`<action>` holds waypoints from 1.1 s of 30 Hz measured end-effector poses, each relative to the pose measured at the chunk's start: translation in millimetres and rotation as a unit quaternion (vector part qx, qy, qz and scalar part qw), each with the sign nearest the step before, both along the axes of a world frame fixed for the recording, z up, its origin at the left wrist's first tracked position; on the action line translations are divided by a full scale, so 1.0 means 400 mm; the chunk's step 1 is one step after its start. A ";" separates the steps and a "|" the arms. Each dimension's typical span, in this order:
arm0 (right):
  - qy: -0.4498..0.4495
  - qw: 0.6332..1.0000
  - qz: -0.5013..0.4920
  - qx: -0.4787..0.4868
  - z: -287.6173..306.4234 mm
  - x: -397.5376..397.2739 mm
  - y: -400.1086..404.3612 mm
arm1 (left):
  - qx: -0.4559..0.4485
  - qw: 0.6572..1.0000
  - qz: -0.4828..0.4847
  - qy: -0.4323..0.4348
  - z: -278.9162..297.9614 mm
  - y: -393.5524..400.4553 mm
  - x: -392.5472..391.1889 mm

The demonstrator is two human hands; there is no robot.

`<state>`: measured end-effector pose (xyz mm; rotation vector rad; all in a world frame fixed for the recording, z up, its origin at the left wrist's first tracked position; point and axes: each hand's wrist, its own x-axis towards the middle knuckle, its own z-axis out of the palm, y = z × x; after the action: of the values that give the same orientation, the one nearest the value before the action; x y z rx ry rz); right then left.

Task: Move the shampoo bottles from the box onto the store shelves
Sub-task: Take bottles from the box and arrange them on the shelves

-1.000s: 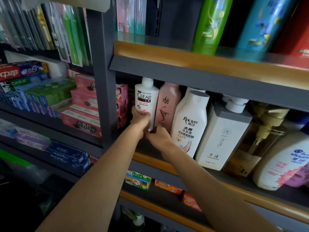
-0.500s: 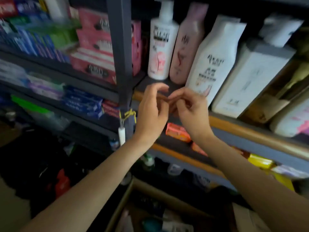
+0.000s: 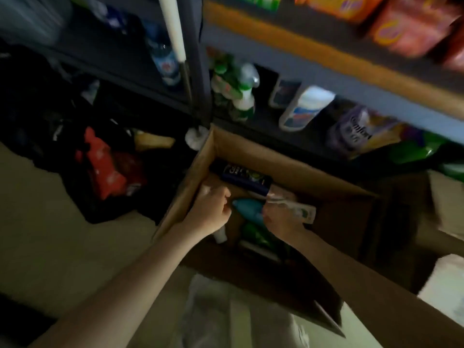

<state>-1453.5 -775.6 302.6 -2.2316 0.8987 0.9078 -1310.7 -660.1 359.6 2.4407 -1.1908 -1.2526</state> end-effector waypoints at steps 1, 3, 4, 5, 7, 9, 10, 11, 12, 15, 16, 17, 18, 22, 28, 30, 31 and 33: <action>0.015 1.000 0.007 0.010 -0.061 -0.003 0.008 | 0.018 1.000 -0.003 0.001 -0.050 0.006 -0.005; 0.040 0.999 0.027 0.020 -0.182 0.001 0.023 | 0.050 0.999 -0.012 0.008 -0.144 0.003 -0.008; 0.053 0.997 0.040 0.024 -0.239 0.008 0.032 | 0.069 0.997 -0.013 0.013 -0.183 -0.001 -0.006; 0.060 0.997 0.044 0.027 -0.291 0.019 0.041 | 0.088 0.996 -0.009 0.019 -0.219 -0.006 -0.004; 0.042 0.998 0.045 0.004 -0.393 0.042 0.056 | 0.103 0.994 0.004 0.022 -0.282 -0.020 0.007; 0.051 0.995 0.080 -0.041 -0.475 0.070 0.054 | 0.101 0.995 0.019 0.016 -0.340 -0.027 0.022; 0.066 0.991 0.096 -0.063 -0.500 0.082 0.051 | 0.102 0.994 0.026 0.019 -0.363 -0.027 0.027; 0.076 0.987 0.119 -0.082 -0.520 0.093 0.046 | 0.104 0.994 0.034 0.024 -0.381 -0.024 0.030; 0.081 0.983 0.132 -0.096 -0.529 0.101 0.043 | 0.101 0.994 0.040 0.027 -0.393 -0.022 0.033; 0.086 0.979 0.159 -0.093 -0.499 0.105 0.044 | 0.099 0.994 0.025 0.030 -0.400 -0.016 0.028; 0.083 0.979 0.169 -0.078 -0.473 0.101 0.041 | 0.112 0.993 0.007 0.032 -0.393 -0.016 0.024; 0.070 0.980 0.178 -0.055 -0.437 0.095 0.033 | 0.134 0.990 -0.012 0.032 -0.385 -0.017 0.017; 0.041 0.982 0.184 -0.023 -0.392 0.087 0.019 | 0.156 0.987 -0.033 0.024 -0.374 -0.019 0.009; -0.100 0.987 0.068 0.109 -0.176 0.068 -0.046 | 0.195 0.975 -0.097 0.038 -0.340 -0.026 -0.012; -0.182 0.853 -0.237 0.427 -0.022 0.072 -0.135 | 0.117 0.938 0.071 0.320 -0.248 -0.030 -0.024; -0.165 0.797 -0.315 0.488 -0.052 0.051 -0.164 | 0.088 0.934 0.136 0.319 -0.252 -0.024 -0.034; -0.134 0.794 -0.335 0.490 -0.088 0.033 -0.181 | 0.091 0.938 0.157 0.296 -0.257 -0.027 -0.036; -0.024 0.889 -0.246 0.385 -0.184 -0.016 -0.204 | 0.120 0.963 0.140 0.195 -0.275 -0.034 -0.028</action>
<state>-1460.0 -857.2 228.9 -1.2611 0.8263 0.7707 -1322.0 -673.5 249.7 2.2531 -0.5976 -1.7568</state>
